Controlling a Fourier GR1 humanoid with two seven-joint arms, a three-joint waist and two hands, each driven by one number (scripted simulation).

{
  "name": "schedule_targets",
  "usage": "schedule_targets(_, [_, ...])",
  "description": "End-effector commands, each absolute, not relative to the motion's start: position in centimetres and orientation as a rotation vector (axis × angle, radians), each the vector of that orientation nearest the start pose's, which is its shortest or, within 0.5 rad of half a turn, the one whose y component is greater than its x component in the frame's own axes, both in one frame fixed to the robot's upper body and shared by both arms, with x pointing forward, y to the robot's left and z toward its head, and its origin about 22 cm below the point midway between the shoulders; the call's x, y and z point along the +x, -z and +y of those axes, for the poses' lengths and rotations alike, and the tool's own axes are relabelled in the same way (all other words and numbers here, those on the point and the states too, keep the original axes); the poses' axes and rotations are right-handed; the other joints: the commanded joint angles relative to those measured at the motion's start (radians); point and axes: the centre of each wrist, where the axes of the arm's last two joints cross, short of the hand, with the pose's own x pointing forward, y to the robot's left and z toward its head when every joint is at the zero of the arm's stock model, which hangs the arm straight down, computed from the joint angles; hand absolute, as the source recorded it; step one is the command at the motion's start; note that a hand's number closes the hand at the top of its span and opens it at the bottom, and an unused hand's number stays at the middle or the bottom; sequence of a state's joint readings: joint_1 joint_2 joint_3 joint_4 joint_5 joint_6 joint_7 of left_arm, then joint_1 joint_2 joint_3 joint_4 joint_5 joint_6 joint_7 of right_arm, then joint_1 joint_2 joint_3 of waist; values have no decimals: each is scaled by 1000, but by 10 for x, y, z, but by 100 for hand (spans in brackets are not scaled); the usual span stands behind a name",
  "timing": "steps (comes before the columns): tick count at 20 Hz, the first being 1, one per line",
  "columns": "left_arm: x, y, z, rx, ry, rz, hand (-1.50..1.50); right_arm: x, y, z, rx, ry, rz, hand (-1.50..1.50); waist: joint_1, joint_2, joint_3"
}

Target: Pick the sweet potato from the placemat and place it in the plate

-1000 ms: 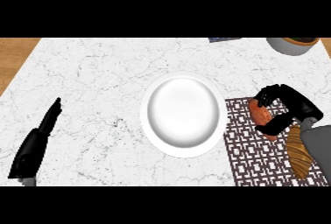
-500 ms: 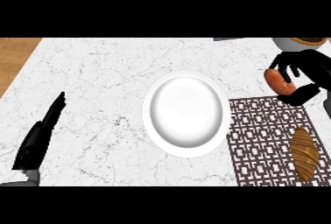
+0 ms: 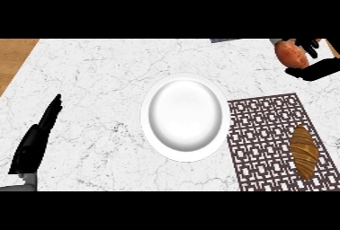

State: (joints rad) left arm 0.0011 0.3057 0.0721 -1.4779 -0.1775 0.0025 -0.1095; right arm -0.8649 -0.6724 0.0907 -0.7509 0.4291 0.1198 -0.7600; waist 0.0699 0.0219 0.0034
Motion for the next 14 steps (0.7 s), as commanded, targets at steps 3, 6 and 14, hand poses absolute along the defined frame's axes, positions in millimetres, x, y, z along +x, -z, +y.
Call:
schedule_targets(3, [220,-3,334,446,331,-1521,0,432,-200,-341,-228,-1279,-2158,150,-34,-16,-3])
schedule_targets(6, [225,-10,334,453,312,-1524,0,440,-196,-328,-155,-1306,-2186,150,-37,-15,-3])
schedule_targets(14, [231,1,320,481,297,-1516,0,433,-191,-195,12,-1314,-2140,150,-72,-27,-4])
